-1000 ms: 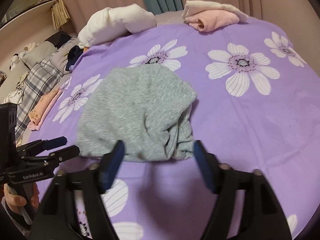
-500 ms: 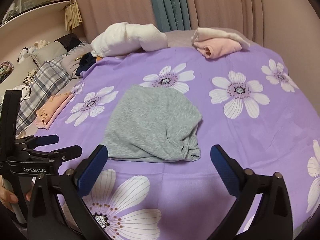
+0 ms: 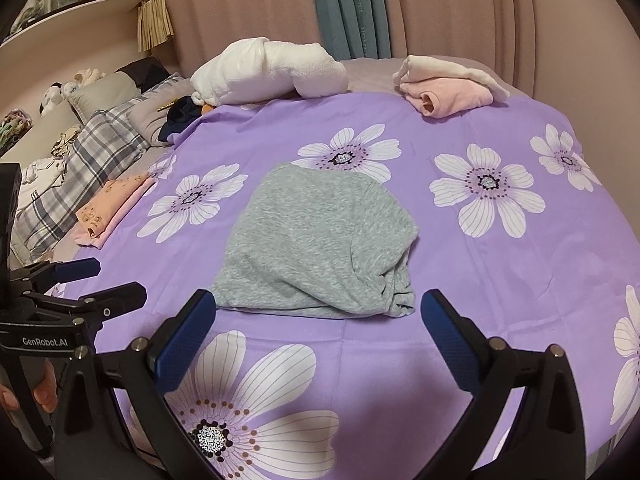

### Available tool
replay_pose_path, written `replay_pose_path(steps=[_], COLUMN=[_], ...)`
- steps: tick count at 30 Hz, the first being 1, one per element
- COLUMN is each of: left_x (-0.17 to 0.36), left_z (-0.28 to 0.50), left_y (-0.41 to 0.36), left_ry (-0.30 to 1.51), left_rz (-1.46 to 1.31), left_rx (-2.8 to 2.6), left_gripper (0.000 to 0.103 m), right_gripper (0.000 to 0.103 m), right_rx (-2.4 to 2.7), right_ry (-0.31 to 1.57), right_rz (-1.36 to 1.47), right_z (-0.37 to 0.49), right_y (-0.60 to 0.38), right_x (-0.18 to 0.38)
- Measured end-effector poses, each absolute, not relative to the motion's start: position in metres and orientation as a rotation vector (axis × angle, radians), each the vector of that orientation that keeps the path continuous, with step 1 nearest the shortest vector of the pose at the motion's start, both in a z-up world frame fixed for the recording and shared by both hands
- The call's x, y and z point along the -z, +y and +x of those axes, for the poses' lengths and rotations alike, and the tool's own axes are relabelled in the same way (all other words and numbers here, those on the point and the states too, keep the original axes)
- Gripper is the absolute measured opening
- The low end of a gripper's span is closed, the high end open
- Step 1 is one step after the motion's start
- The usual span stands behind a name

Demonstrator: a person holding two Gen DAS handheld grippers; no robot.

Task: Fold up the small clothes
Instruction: 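Open both grippers and pull them back from the folded sweatshirt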

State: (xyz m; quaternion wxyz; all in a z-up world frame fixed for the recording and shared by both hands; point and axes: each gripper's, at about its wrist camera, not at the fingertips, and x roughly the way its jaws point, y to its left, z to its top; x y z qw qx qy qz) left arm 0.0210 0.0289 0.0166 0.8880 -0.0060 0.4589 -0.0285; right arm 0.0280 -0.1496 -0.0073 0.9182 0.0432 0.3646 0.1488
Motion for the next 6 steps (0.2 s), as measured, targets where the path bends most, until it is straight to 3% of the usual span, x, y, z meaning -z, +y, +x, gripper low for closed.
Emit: replay_pose_path(steps=[6], left_x=[-0.0195], left_z=[0.0184], left_y=[0.0272], left_ry=[0.939], left_rz=[-0.002], left_rx=[0.053], left_gripper=[0.102], right_gripper=[0.103], right_rx=[-0.304], right_ry=[0.748], right_rz=[0.092], right_z=[0.0259], right_y=[-0.1488], right_x=[0.0052])
